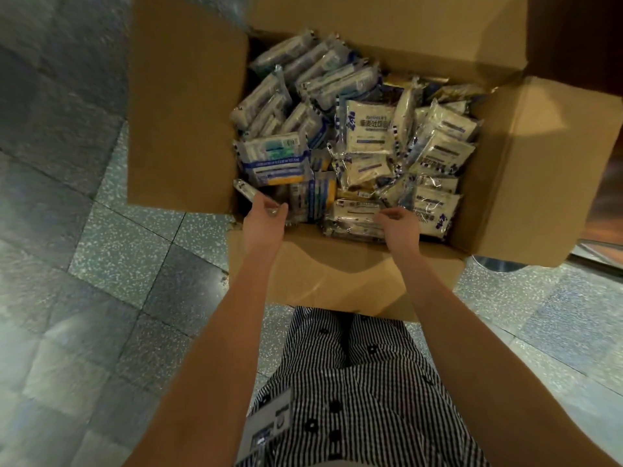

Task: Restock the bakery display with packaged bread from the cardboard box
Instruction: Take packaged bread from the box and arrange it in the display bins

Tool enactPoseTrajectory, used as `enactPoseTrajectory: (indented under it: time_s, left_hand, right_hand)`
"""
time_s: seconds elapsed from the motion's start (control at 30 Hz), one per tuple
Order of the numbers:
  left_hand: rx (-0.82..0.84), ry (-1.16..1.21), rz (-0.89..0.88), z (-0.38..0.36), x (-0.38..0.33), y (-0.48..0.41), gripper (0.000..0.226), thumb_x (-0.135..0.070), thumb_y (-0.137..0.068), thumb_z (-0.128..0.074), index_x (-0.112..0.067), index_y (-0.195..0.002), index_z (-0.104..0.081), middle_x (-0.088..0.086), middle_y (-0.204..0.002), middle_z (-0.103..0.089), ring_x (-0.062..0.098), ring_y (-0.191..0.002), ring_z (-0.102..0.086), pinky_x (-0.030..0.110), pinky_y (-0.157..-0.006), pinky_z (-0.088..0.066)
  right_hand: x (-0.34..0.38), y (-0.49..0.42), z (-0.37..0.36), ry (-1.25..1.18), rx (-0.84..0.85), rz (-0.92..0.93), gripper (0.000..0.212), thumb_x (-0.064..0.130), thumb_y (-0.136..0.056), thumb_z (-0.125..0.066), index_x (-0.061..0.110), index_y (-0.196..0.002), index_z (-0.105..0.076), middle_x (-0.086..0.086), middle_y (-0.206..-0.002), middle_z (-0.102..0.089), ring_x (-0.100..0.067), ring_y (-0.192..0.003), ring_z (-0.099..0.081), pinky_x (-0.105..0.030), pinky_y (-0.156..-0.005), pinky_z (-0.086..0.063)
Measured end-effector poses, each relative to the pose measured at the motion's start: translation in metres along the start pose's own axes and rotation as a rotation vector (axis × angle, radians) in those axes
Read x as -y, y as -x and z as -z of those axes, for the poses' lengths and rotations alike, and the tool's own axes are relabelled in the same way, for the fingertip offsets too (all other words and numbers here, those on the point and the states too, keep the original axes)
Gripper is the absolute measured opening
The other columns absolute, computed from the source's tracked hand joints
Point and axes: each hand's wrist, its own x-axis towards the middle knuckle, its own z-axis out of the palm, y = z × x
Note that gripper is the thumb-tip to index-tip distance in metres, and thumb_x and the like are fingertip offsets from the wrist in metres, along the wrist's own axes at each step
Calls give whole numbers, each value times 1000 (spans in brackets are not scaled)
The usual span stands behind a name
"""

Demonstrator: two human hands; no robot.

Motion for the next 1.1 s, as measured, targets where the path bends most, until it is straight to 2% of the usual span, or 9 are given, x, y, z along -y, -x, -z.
enactPoseTrajectory:
  time_s: [0.23, 0.33, 0.4, 0.47, 0.63, 0.73, 0.87, 0.97, 1.1]
  left_hand:
    - [-40, 47, 20, -5, 13, 21, 30, -42, -96, -60, -16, -109, -52, -3, -89, -62, 20, -75, -60, 26, -54, -40]
    - [-27, 138, 35, -6, 17, 25, 26, -40, -96, -60, -19, -109, -51, -3, -88, -60, 16, -74, -60, 24, -57, -41]
    - [-34, 159, 29, -4, 16, 30, 24, -36, -97, -60, -17, -110, -51, -4, -90, -60, 10, -74, -57, 19, -56, -38]
    - [-45, 183, 19, -2, 16, 33, 21, -29, -98, -60, -15, -110, -52, -1, -93, -60, 10, -76, -55, 17, -56, -38]
    - [-45, 260, -53, 10, 10, 48, 19, -15, -98, -56, -16, -115, -50, -1, -89, -57, 6, -69, -52, 5, -49, -39]
    - [-46, 366, -72, 20, 8, 58, 25, -11, -97, -55, -28, -114, -48, -2, -87, -59, 11, -65, -53, 13, -49, -41]
    - [-67, 450, -69, 35, 8, 76, 30, -13, -94, -56, -36, -112, -51, -5, -87, -61, 12, -64, -52, 36, -58, -46]
    - [-116, 523, -127, 45, 6, 95, 25, -12, -95, -57, -29, -112, -53, -9, -87, -59, 7, -67, -53, 30, -61, -49]
    - [-257, 630, -216, 56, 11, 131, 5, -24, -97, -59, -24, -102, -57, 0, -86, -61, 8, -67, -51, 29, -65, -45]
  right_hand:
    - [15, -5, -10, 0, 147, -17, 54, 33, -87, -73, 14, -135, -55, -3, -131, -56, -21, -121, -53, -29, -91, -44]
    - [35, -8, -14, -47, 249, -121, 43, 15, -86, -74, 13, -127, -62, -3, -125, -62, -17, -109, -59, -24, -86, -49]
    - [41, 1, -14, -106, 280, -87, 41, 3, -86, -71, 11, -126, -62, 3, -107, -61, -11, -86, -56, -26, -74, -53]
    - [38, 16, -11, -145, 258, 5, 44, 0, -85, -70, 13, -127, -61, 2, -109, -56, -10, -79, -53, -22, -66, -50]
    - [22, 52, 8, -161, 173, 147, 44, 5, -87, -69, 22, -127, -61, 4, -150, -42, -5, -103, -57, -21, -85, -51]
    - [20, 76, 28, -114, 159, 263, 43, 4, -87, -69, 16, -127, -59, -1, -141, -51, -16, -105, -62, -25, -94, -52]
    - [36, 104, 50, -137, 141, 369, 41, 10, -93, -64, 8, -133, -57, -3, -137, -55, -16, -127, -50, -29, -110, -39]
    - [56, 120, 61, -93, 139, 478, 38, 17, -96, -60, 17, -134, -57, 3, -142, -52, -6, -131, -42, -26, -113, -30]
    - [80, 146, 73, -82, 215, 588, 47, 13, -94, -63, 26, -138, -54, 6, -149, -46, -10, -139, -36, -26, -112, -26]
